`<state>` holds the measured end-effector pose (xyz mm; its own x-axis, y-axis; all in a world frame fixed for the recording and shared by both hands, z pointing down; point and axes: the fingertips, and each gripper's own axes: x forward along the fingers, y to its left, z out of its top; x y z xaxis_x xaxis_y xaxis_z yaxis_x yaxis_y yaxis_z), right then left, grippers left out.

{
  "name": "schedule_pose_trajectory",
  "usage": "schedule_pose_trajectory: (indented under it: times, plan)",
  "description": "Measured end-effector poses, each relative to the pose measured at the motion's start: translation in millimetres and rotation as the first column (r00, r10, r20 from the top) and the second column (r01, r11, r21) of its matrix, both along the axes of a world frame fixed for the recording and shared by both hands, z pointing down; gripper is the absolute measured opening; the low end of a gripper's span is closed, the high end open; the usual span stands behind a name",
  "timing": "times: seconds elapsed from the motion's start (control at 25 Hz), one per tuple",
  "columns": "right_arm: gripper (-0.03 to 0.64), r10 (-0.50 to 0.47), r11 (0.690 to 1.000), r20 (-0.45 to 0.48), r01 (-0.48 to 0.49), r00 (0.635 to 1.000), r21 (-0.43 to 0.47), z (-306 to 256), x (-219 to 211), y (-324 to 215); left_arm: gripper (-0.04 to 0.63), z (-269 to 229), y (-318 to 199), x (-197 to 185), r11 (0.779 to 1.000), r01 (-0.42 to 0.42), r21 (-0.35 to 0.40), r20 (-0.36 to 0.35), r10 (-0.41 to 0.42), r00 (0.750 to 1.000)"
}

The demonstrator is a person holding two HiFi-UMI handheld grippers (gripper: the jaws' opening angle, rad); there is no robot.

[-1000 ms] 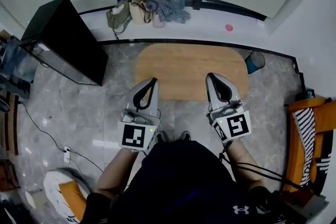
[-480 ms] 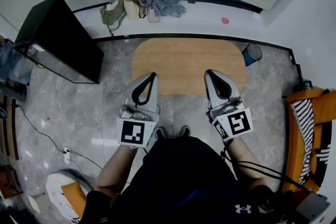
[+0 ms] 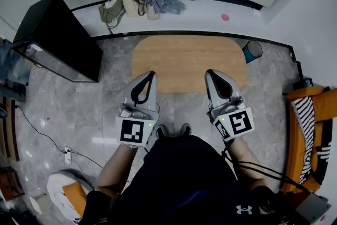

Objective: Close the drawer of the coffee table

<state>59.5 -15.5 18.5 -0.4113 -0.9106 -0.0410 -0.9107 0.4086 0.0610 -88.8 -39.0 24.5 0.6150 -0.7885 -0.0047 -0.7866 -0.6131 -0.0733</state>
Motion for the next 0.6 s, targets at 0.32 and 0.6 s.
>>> schedule_pose_trajectory:
  times: [0.32, 0.6]
  plan:
    - [0.002, 0.007, 1.000, 0.009, -0.007, 1.000, -0.010, 3.0, -1.6, -3.3, 0.002, 0.5, -4.4, -1.8, 1.000, -0.004, -0.003, 0.003, 0.004, 1.000]
    - [0.002, 0.014, 1.000, 0.014, -0.014, 1.000, -0.005, 1.4, -0.8, -5.2, 0.002, 3.0, -9.0, -1.7, 1.000, -0.005, -0.015, 0.002, 0.005, 1.000]
